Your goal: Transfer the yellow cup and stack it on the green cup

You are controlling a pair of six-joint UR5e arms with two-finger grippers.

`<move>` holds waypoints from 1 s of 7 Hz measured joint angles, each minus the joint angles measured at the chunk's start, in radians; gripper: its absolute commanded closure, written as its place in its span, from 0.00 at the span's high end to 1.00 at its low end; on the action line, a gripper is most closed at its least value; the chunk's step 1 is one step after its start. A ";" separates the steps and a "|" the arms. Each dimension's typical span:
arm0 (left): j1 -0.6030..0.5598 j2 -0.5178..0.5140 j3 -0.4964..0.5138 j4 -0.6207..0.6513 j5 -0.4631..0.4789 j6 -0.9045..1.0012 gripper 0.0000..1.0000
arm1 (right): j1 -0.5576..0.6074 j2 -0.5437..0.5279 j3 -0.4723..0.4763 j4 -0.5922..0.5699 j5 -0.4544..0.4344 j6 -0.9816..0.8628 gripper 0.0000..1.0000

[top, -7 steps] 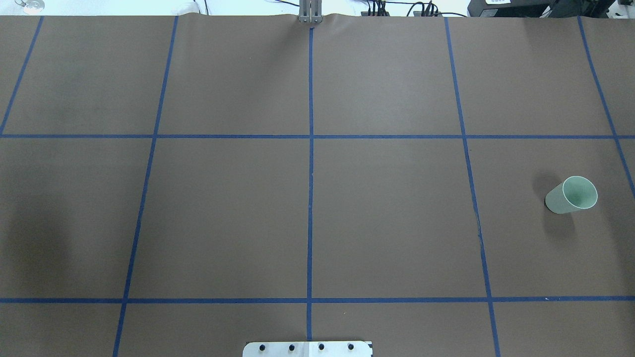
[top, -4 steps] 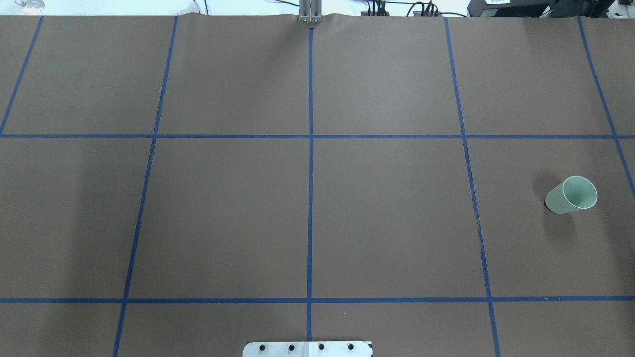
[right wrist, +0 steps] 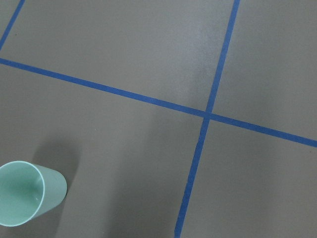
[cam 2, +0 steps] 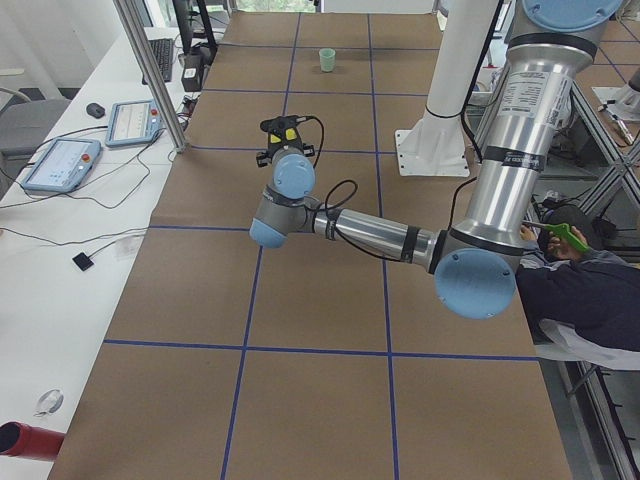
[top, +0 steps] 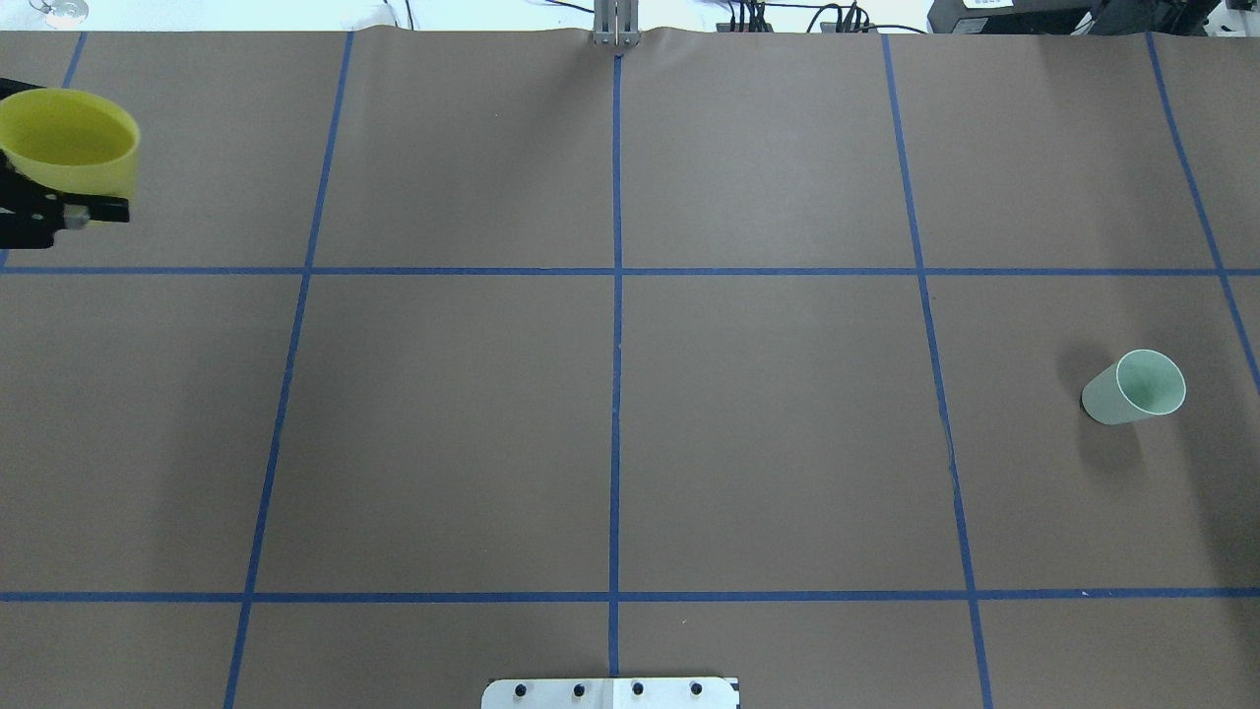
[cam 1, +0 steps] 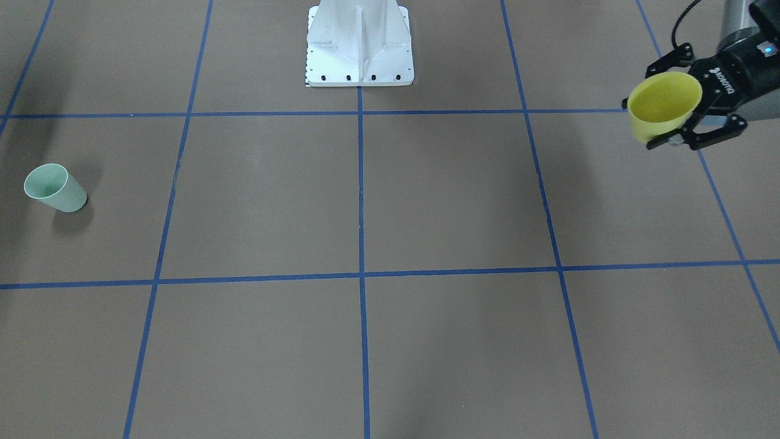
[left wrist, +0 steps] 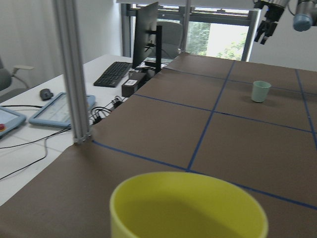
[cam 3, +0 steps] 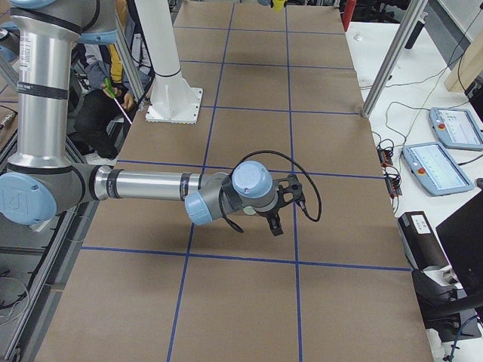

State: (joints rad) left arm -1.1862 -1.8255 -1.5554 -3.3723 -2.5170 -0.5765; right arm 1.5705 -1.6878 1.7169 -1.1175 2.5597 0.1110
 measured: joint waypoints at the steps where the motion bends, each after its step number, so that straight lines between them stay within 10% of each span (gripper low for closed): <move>1: 0.062 -0.041 -0.001 -0.002 0.019 0.002 0.02 | -0.027 0.041 0.025 0.001 0.033 0.112 1.00; 7: 0.515 -0.142 0.043 -0.053 0.493 0.052 0.00 | -0.407 0.514 0.136 0.002 -0.024 0.956 1.00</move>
State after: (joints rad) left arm -0.6709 -1.9678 -1.5124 -3.4248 -2.0245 -0.5244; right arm 1.1631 -1.1742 1.8528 -1.1154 2.5359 1.0674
